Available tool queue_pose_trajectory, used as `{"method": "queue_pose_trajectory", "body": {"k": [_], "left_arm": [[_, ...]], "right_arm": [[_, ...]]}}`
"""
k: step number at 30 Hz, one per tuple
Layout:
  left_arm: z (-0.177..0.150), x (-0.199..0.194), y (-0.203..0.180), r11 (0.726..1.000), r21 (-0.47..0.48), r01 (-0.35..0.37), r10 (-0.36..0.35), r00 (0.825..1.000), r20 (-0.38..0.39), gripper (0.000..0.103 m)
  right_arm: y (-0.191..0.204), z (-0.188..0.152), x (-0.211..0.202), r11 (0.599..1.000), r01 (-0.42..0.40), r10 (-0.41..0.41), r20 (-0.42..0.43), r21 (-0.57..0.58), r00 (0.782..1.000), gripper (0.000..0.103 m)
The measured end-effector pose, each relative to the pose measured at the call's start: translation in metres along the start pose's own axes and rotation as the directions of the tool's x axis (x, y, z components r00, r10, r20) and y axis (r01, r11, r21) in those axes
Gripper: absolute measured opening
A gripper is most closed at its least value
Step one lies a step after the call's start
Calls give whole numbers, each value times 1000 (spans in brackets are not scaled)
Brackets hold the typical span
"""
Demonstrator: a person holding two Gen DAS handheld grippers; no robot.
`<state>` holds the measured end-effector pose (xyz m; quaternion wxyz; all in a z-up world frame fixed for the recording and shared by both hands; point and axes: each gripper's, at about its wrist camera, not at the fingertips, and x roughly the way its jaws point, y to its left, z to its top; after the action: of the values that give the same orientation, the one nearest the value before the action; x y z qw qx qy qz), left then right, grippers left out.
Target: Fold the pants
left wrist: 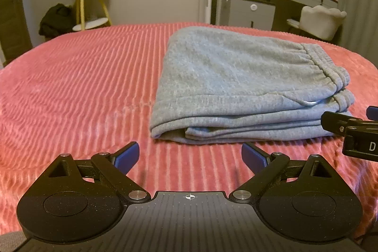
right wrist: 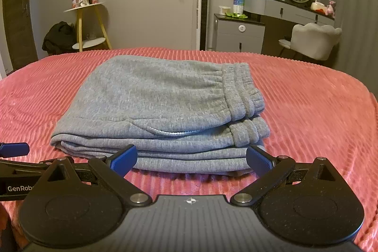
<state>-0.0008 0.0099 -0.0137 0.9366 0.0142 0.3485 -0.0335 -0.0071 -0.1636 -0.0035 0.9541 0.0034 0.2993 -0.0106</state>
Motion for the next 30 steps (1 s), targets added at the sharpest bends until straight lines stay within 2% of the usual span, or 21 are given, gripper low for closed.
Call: {"method": "queue_pose_trajectory", "body": {"k": [30], "left_arm": [[1, -1, 1, 1000, 0, 8, -8, 1000, 6, 97]], "right_arm": [[1, -1, -1, 1000, 1, -1, 6, -10, 1000, 99]]}}
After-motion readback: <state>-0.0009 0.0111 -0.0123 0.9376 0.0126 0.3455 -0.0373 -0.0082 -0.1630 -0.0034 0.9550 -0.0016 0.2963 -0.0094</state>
